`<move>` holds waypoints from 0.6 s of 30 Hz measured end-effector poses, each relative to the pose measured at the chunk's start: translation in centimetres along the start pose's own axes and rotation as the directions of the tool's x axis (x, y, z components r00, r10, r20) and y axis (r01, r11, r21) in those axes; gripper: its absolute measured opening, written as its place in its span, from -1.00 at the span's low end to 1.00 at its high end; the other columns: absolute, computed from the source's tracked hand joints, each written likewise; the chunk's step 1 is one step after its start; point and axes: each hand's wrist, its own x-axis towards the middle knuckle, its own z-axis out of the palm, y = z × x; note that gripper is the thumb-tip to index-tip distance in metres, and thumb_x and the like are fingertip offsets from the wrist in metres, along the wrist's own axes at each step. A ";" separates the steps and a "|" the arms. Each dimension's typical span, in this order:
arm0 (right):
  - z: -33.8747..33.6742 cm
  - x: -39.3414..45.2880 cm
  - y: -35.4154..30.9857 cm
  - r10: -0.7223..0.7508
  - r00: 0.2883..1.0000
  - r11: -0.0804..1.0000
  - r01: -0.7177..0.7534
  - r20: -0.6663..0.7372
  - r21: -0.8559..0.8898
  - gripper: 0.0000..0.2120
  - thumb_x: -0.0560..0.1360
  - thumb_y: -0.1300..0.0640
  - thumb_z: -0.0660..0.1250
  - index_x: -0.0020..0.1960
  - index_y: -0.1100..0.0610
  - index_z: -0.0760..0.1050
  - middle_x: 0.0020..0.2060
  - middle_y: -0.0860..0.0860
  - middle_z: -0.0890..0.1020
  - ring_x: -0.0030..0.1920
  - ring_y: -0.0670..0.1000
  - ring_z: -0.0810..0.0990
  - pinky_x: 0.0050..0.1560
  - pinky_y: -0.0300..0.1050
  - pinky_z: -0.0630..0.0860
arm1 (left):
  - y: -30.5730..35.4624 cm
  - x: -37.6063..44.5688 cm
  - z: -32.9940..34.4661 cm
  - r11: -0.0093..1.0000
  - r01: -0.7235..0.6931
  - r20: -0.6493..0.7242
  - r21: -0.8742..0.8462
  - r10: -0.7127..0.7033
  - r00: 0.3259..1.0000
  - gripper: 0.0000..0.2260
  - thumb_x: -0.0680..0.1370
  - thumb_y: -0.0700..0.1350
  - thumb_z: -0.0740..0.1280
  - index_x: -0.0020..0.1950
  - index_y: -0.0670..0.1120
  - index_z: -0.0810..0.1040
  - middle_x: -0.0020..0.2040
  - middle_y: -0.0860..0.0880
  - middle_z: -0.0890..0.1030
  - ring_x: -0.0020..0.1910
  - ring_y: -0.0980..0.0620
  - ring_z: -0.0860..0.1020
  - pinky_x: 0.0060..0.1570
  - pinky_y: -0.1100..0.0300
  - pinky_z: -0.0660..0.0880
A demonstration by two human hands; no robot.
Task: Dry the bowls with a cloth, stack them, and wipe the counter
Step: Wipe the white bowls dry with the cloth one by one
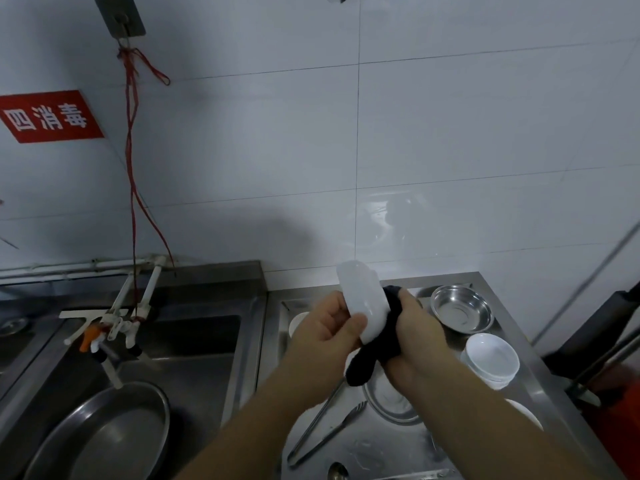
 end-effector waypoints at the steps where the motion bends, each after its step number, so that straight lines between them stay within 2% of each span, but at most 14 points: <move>1: 0.2 -0.4 0.4 -0.014 1.000 1.000 0.014 -0.019 0.006 -0.76 0.71 0.09 0.27 0.21 0.22 0.60 0.06 0.25 0.71 0.01 0.25 0.70 0.01 0.17 0.63 | -0.4 0.0 0.3 0.998 -0.027 -0.038 0.061 0.029 0.999 -0.75 0.62 -0.05 0.34 0.29 0.11 0.59 0.19 0.04 0.72 0.23 0.03 0.68 0.19 0.14 0.64; 3: 0.5 -1.1 1.4 -0.083 0.996 0.996 0.083 -0.037 -0.020 -0.79 0.71 0.06 0.28 0.26 0.14 0.55 0.10 0.19 0.71 0.09 0.22 0.72 0.08 0.17 0.67 | -0.9 0.1 0.6 0.987 -0.058 -0.067 0.150 0.069 0.995 -0.80 0.68 -0.07 0.32 0.25 0.16 0.60 0.14 0.09 0.74 0.18 0.09 0.69 0.12 0.26 0.63; 7: 0.2 -1.8 2.3 -0.331 0.943 0.922 0.329 0.025 -0.203 -0.89 0.66 0.01 0.35 0.15 -0.18 0.53 -0.06 -0.08 0.74 0.04 0.02 0.73 0.13 0.19 0.67 | -1.2 -0.2 0.0 0.978 -0.074 -0.013 0.193 0.078 0.997 -0.78 0.71 -0.08 0.29 0.30 0.17 0.59 0.18 0.10 0.73 0.22 0.08 0.68 0.23 0.15 0.63; 9: 0.2 -1.6 1.7 -0.416 0.906 0.864 0.420 0.077 -0.278 -0.87 0.64 0.00 0.36 0.14 -0.22 0.55 -0.05 -0.13 0.74 0.05 0.00 0.72 0.19 0.25 0.65 | -1.3 -0.7 -0.3 0.976 -0.076 0.042 0.206 0.069 0.997 -0.76 0.70 -0.08 0.28 0.31 0.16 0.59 0.19 0.11 0.72 0.22 0.09 0.68 0.23 0.18 0.62; 11: 0.3 -1.3 1.0 -0.457 0.881 0.820 0.471 0.124 -0.325 -0.85 0.61 -0.04 0.36 0.16 -0.22 0.55 -0.04 -0.15 0.73 0.07 0.02 0.71 0.21 0.27 0.63 | -1.6 -1.5 -0.4 0.959 -0.037 0.072 0.282 0.017 0.997 -0.83 0.68 -0.01 0.28 0.24 0.14 0.60 0.11 0.05 0.73 0.11 0.02 0.70 0.15 0.06 0.66; 13: 0.6 -1.0 0.5 -0.432 0.891 0.819 0.453 0.141 -0.353 -0.87 0.56 -0.12 0.35 0.10 -0.27 0.55 -0.09 -0.15 0.73 0.04 0.04 0.72 0.17 0.29 0.65 | -1.9 -1.9 -0.7 0.921 -0.025 0.098 0.388 -0.014 0.995 -0.88 0.66 0.06 0.28 0.12 0.08 0.56 -0.01 -0.05 0.70 0.00 -0.16 0.66 0.08 -0.20 0.62; 14: 0.6 -0.8 0.6 -0.409 0.903 0.829 0.428 0.133 -0.359 -0.90 0.53 -0.15 0.35 0.05 -0.29 0.54 -0.12 -0.14 0.72 0.00 0.05 0.72 0.13 0.30 0.66 | -2.0 -1.9 -0.9 0.900 -0.037 0.111 0.435 -0.013 0.994 -0.90 0.67 0.06 0.27 0.08 0.09 0.54 -0.04 -0.05 0.69 -0.03 -0.18 0.65 0.07 -0.23 0.60; 16: 0.5 -0.4 1.0 -0.375 0.921 0.845 0.387 0.108 -0.370 -0.90 0.48 -0.18 0.35 -0.01 -0.25 0.54 -0.18 -0.12 0.72 -0.05 0.07 0.73 0.06 0.31 0.69 | -2.1 -2.0 -1.3 0.851 -0.079 0.132 0.519 0.011 0.991 -0.93 0.70 0.03 0.25 0.02 0.16 0.48 -0.10 0.05 0.67 -0.13 0.00 0.64 0.00 -0.06 0.64; 18: 0.2 0.0 1.6 -0.359 0.929 0.854 0.366 0.089 -0.369 -0.89 0.48 -0.17 0.35 -0.02 -0.22 0.53 -0.17 -0.09 0.72 -0.06 0.06 0.74 0.05 0.28 0.70 | -2.1 -2.1 -1.6 0.785 -0.117 0.152 0.608 0.030 0.988 -0.86 0.71 0.04 0.24 -0.05 0.20 0.41 -0.19 0.14 0.60 -0.27 0.15 0.55 -0.23 0.23 0.55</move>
